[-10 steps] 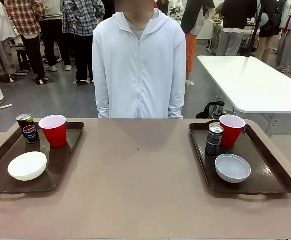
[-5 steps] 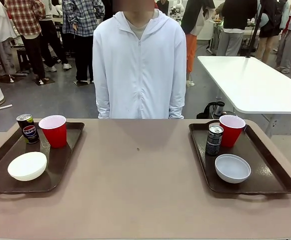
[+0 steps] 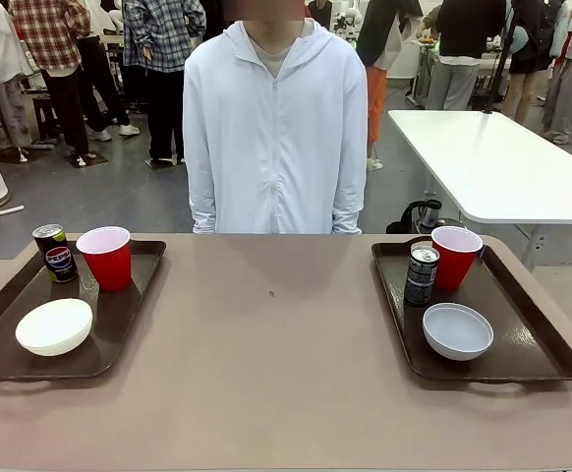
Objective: Prepare tableware on both trays.
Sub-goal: Pick up a Picnic Bowl from the table and place it on a Handle tray.
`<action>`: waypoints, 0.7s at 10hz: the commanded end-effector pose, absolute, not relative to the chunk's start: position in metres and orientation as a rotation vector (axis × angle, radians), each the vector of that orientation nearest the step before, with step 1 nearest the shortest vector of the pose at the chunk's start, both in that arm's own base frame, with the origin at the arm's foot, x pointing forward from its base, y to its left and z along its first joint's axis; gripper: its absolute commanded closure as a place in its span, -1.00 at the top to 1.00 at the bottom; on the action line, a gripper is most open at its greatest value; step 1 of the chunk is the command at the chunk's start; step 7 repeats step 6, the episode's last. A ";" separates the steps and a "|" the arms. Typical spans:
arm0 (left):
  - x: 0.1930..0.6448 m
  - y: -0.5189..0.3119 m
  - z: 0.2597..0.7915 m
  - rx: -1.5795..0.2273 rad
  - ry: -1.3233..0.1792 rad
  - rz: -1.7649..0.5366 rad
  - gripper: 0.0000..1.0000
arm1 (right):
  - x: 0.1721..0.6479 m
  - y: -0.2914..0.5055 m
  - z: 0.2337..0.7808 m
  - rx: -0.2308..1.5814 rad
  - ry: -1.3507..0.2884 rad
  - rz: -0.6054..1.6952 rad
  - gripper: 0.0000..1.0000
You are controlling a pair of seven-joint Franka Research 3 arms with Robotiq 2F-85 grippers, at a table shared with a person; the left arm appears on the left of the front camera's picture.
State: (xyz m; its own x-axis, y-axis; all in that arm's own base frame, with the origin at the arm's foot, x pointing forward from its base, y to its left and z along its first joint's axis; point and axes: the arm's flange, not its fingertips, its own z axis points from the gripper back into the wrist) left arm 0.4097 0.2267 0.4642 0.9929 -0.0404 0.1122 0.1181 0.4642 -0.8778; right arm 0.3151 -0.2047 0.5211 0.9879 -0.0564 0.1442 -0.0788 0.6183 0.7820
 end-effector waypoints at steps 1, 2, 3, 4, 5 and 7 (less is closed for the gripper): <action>0.409 0.227 0.465 -1.097 -0.081 -0.086 0.87 | 0.315 -0.204 0.522 0.925 -0.172 0.018 1.00; 0.409 0.227 0.465 -1.097 -0.081 -0.086 0.87 | 0.315 -0.204 0.522 0.925 -0.172 0.018 1.00; 0.409 0.227 0.465 -1.097 -0.081 -0.086 0.87 | 0.315 -0.204 0.522 0.925 -0.172 0.018 1.00; 0.409 0.227 0.465 -1.097 -0.081 -0.086 0.87 | 0.315 -0.204 0.522 0.925 -0.172 0.018 1.00; 0.409 0.227 0.465 -1.097 -0.081 -0.086 0.87 | 0.315 -0.204 0.522 0.925 -0.172 0.018 1.00; 0.409 0.227 0.465 -1.097 -0.081 -0.086 0.87 | 0.315 -0.204 0.522 0.925 -0.172 0.018 1.00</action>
